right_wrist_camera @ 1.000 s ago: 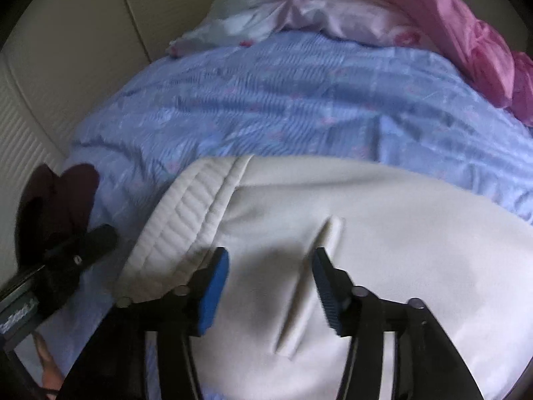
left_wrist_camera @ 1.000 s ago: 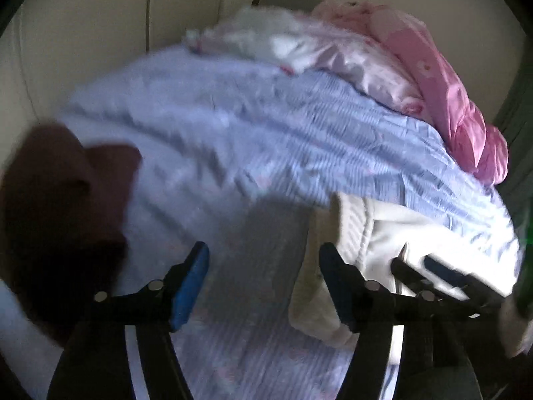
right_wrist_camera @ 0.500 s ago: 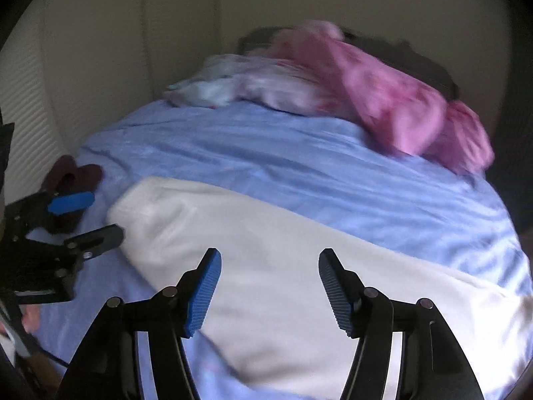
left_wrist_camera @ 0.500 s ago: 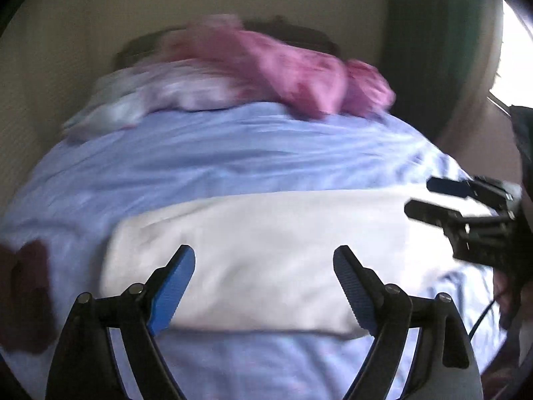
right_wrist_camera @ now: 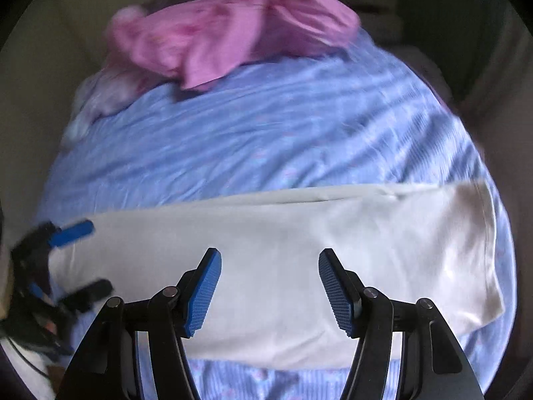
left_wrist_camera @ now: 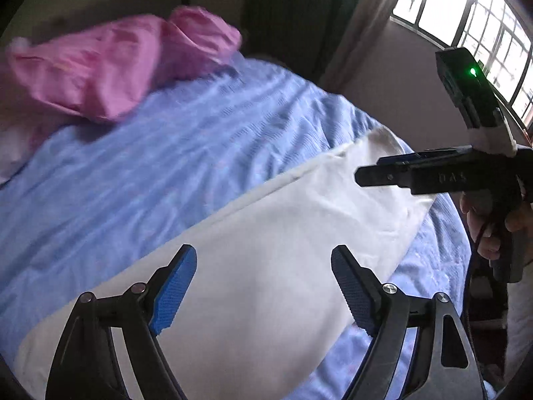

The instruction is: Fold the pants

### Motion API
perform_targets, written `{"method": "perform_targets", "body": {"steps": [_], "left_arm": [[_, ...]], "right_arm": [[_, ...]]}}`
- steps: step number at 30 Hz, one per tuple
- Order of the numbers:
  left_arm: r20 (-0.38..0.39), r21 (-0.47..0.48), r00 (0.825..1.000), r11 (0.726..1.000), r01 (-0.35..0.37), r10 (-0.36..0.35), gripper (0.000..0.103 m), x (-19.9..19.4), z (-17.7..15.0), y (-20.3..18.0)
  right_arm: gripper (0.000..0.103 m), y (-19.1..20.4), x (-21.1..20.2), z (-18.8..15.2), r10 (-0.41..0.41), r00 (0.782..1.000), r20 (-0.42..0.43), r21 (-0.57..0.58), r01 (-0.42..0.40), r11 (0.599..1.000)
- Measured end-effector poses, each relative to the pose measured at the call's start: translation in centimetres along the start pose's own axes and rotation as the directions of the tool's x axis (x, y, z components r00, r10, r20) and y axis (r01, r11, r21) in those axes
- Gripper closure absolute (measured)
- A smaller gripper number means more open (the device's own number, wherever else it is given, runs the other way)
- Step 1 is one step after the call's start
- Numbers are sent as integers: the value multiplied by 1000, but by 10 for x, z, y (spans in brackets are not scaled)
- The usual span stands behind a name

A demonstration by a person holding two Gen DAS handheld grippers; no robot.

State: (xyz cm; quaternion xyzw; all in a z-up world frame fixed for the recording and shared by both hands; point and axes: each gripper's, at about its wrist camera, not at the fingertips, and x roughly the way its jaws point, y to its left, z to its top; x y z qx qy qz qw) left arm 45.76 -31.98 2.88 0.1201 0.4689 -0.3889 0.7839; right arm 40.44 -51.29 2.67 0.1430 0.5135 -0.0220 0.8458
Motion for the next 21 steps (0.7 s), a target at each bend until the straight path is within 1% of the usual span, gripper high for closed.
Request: {"method": "perform_targets", "body": {"steps": [1, 3, 4, 6, 7, 8, 9, 11, 12, 13, 14, 16, 17, 18, 19, 20, 21], "left_arm": [[-12, 0, 1000, 1000, -2, 2, 21, 8, 4, -3], [-37, 45, 999, 999, -12, 14, 22, 31, 19, -10], [-47, 67, 999, 998, -19, 22, 23, 36, 20, -11], [-87, 115, 996, 993, -20, 30, 23, 56, 28, -17], [-100, 138, 994, 990, -24, 38, 26, 64, 32, -19], [-106, 156, 994, 987, -19, 36, 27, 71, 35, -21], [-114, 178, 993, 984, -13, 34, 27, 80, 38, -23], [-135, 220, 990, 975, -15, 46, 31, 92, 41, -26], [-150, 246, 987, 969, -20, 58, 35, 100, 43, -28], [-163, 264, 984, 964, -19, 64, 37, 108, 45, -28], [-178, 278, 982, 961, -12, 63, 38, 114, 45, -29], [-206, 307, 977, 952, 12, 53, 44, 124, 44, -29], [-217, 336, 975, 941, 29, 48, 46, 129, 42, -30], [-215, 362, 975, 932, 32, 50, 48, 133, 40, -32], [-208, 388, 976, 921, 28, 58, 48, 136, 38, -34], [-198, 415, 978, 909, 21, 67, 48, 139, 36, -35], [-191, 424, 979, 906, 19, 69, 50, 143, 35, -35]], "right_arm": [[41, -18, 9, 7, 10, 1000, -21, 44, -9, 999], [41, -37, 22, 13, 8, 999, -31, 106, -5, 994], [41, -47, 33, 18, 8, 999, -41, 139, -3, 990], [41, -58, 46, 21, 6, 998, -59, 169, 4, 986], [41, -63, 56, 23, 2, 998, -68, 181, 11, 984], [41, -65, 62, 23, -1, 997, -75, 176, 15, 984], [41, -67, 69, 24, -17, 996, -82, 152, 29, 988], [41, -69, 77, 25, -53, 995, -81, 98, 61, 993], [41, -69, 80, 26, -66, 995, -79, 72, 72, 995], [41, -69, 85, 27, -81, 995, -66, 24, 83, 996], [41, -69, 88, 28, -92, 994, -61, -18, 91, 996], [41, -67, 91, 31, -88, 995, -38, -123, 83, 989], [41, -62, 90, 30, -75, 997, -20, -234, 68, 970], [41, -59, 88, 28, -74, 997, 2, -315, 71, 946], [41, -58, 87, 27, -78, 997, 24, -362, 82, 928], [41, -55, 85, 25, -89, 994, 57, -434, 105, 895], [41, -54, 85, 22, -97, 992, 78, -489, 123, 864]]}}
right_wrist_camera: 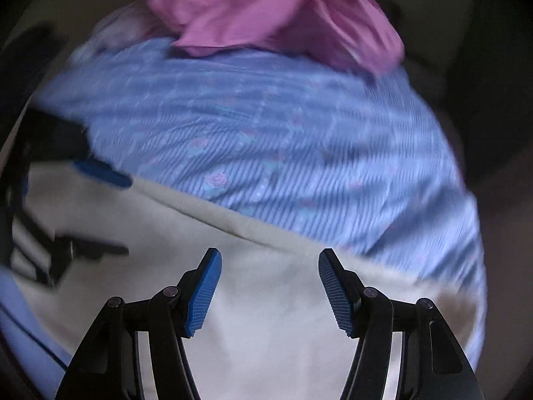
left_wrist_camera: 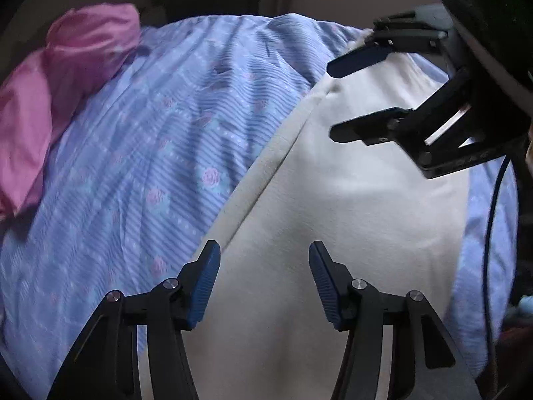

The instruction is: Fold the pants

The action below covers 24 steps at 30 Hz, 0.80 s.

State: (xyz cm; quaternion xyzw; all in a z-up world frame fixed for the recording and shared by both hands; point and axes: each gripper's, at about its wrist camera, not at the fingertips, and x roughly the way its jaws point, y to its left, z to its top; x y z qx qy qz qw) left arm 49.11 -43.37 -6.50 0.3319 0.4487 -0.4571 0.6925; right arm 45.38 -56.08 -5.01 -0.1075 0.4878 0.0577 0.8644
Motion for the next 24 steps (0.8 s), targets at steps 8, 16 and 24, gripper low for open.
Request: {"method": "perform_targets", "body": {"steps": [8, 16, 24], "left_arm": [[-15, -6, 1000, 1000, -22, 22, 55, 31, -7, 9], [-5, -58, 1000, 998, 5, -6, 67, 39, -14, 16], [-20, -51, 999, 998, -26, 25, 88, 39, -19, 2]], "right_arm": [[42, 8, 33, -5, -73, 995, -72, -141, 62, 988], [54, 21, 55, -8, -76, 991, -111, -180, 55, 982], [54, 28, 71, -8, -113, 986, -121, -191, 89, 978]]}}
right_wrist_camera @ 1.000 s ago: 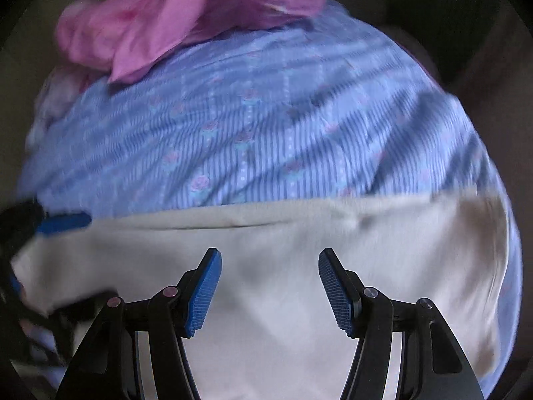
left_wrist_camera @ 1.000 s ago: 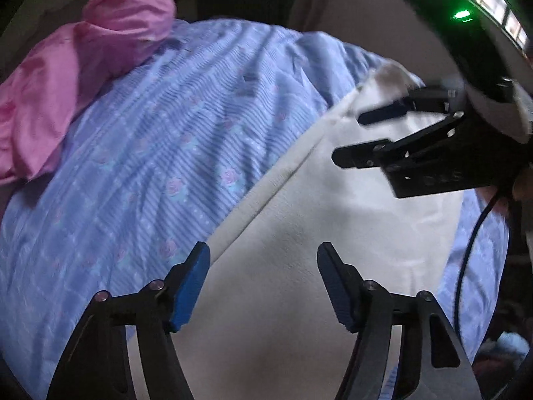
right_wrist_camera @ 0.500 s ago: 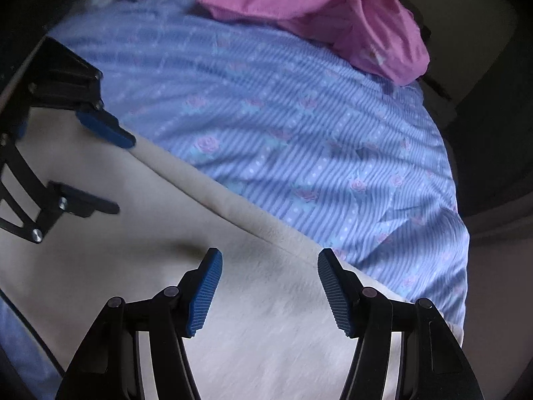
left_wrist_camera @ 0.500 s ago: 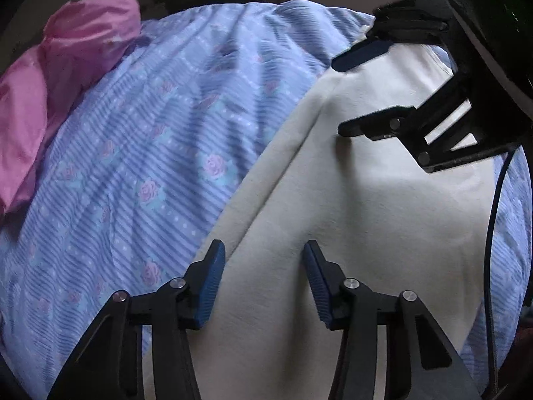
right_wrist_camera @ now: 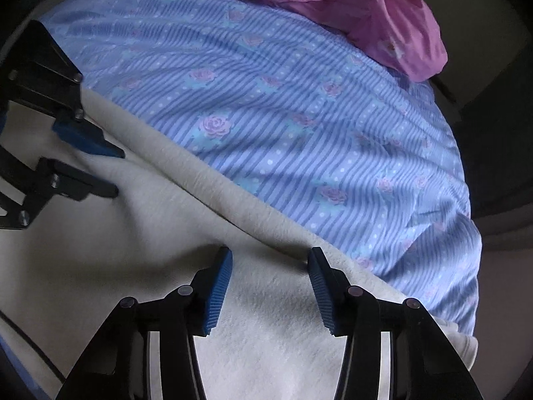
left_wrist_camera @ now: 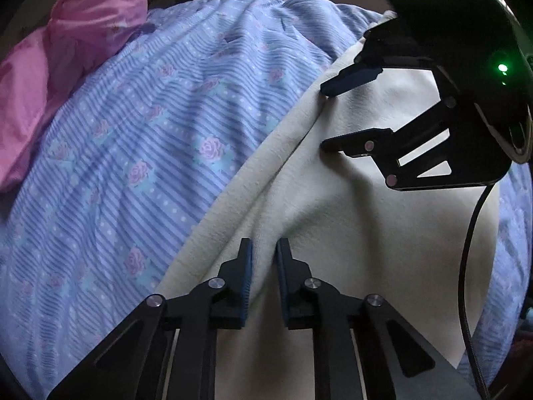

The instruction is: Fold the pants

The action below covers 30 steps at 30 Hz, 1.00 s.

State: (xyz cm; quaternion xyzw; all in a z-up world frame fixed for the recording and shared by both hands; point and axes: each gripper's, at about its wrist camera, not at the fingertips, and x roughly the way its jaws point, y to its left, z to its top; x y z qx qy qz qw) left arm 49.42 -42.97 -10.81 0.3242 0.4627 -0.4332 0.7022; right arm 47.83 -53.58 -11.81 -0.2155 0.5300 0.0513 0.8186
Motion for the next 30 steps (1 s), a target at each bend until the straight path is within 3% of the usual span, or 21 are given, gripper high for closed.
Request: {"method": "perform_targets", "body": {"steps": [4, 5, 6, 9, 15, 16, 20, 22, 25, 28, 30], "left_arm": [[2, 2, 1000, 1000, -25, 25, 90, -7, 0, -6], [3, 7, 999, 999, -40, 40, 91, -8, 0, -9], [3, 11, 999, 999, -52, 52, 91, -10, 3, -13], [16, 40, 995, 995, -96, 96, 92, -17, 3, -21], [69, 19, 994, 996, -87, 86, 92, -37, 4, -11], [73, 11, 993, 996, -89, 88, 97, -37, 5, -8], [76, -28, 986, 989, -144, 146, 97, -33, 13, 1], [79, -18, 984, 988, -156, 157, 97, -30, 15, -1], [61, -1, 986, 988, -157, 157, 97, -21, 11, -1], [62, -26, 986, 988, -152, 154, 97, -17, 12, 0], [57, -19, 985, 987, -162, 163, 97, -15, 12, -2]], "right_arm": [[54, -1, -3, -3, 9, 1000, 10, 13, -9, 1000], [58, -1, -3, -3, 9, 1000, 9, 21, -10, 1000], [71, -1, -2, -3, 10, 1000, 5, 23, -10, 1000], [90, 9, 0, -3, -40, 999, -15, -14, 40, 999], [101, 7, -19, -5, -120, 992, 23, -6, 120, 993], [102, 1, -25, -4, -145, 989, 38, 11, 145, 989], [102, -33, -23, 2, -188, 982, -7, 126, 188, 974], [101, -36, -22, -1, -211, 977, 12, 139, 207, 968], [98, -39, -31, -11, -83, 993, 82, 165, 69, 984], [74, -26, -26, -16, -153, 986, 62, 80, 148, 986], [70, -24, -20, -16, -151, 987, 49, 67, 147, 987]]}}
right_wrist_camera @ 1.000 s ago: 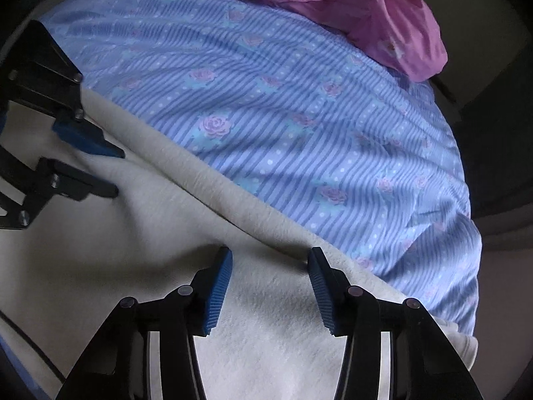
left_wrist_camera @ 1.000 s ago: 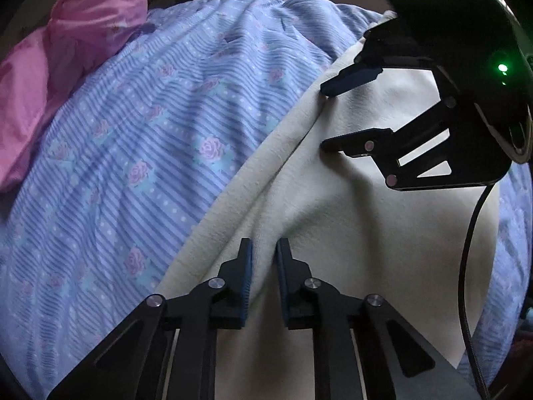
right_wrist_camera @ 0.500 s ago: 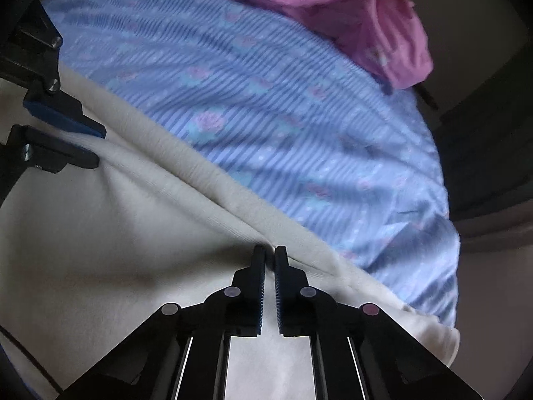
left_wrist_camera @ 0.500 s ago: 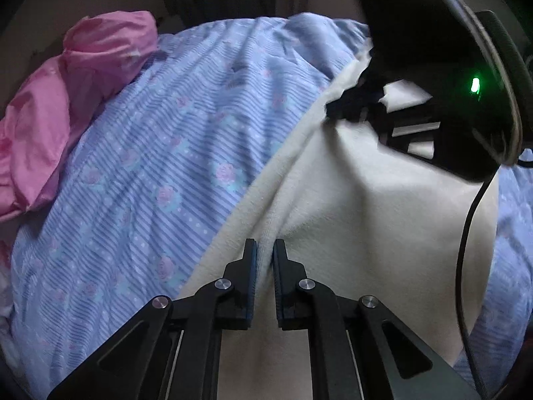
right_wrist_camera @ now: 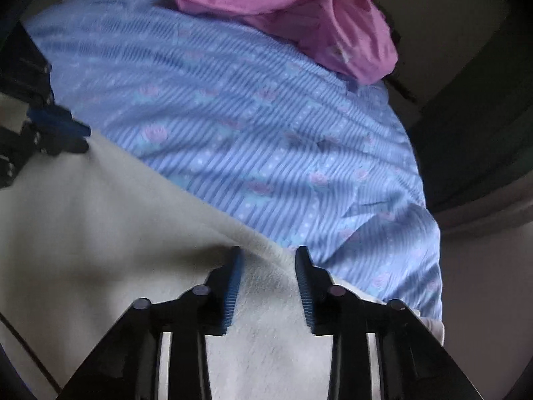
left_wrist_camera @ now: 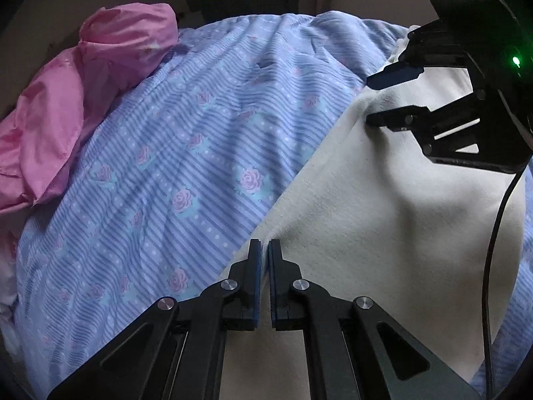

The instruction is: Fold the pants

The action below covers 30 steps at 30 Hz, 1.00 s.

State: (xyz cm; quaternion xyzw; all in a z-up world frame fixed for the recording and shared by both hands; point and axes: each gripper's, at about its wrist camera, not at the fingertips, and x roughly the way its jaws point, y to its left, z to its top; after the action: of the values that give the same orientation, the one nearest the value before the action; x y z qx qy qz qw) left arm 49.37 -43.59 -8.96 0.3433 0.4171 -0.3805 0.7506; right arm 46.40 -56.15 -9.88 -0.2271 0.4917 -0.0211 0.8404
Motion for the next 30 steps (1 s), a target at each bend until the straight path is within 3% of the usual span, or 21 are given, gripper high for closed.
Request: {"method": "perform_targets", "body": {"steps": [4, 8, 13, 15, 18, 20, 23, 27, 30], "left_arm": [[2, -9, 1000, 1000, 7, -7, 97, 0, 1, 2], [10, -21, 1000, 1000, 14, -14, 97, -1, 0, 3], [18, -16, 1000, 1000, 19, -19, 96, -3, -4, 1], [22, -19, 1000, 1000, 19, -18, 96, -2, -5, 1], [24, -35, 999, 999, 25, -24, 97, -1, -7, 0], [26, -40, 999, 999, 26, -25, 97, -1, -9, -1], [26, -23, 1000, 1000, 16, -15, 96, -2, -11, -6], [48, -14, 999, 1000, 2, -1, 97, -12, -10, -6], [75, -37, 997, 999, 8, -6, 97, -20, -6, 2]], "right_arm": [[70, 5, 3, 1, 4, 1000, -9, -33, -5, 999], [70, 7, -2, -2, 98, 995, -19, -66, -99, 993], [69, 18, 21, 2, 35, 996, -81, -109, -44, 993], [59, 19, 28, 4, 19, 996, -90, -113, -29, 993], [59, 11, 34, 4, 37, 995, -97, -64, -44, 997], [70, 6, 35, 1, 86, 992, -95, -14, -88, 996], [85, 15, 31, -3, 95, 993, -74, -37, -98, 995], [96, 18, 23, -5, 70, 995, -72, -52, -74, 996], [99, 8, 9, -5, 68, 997, -40, -20, -69, 997]]}}
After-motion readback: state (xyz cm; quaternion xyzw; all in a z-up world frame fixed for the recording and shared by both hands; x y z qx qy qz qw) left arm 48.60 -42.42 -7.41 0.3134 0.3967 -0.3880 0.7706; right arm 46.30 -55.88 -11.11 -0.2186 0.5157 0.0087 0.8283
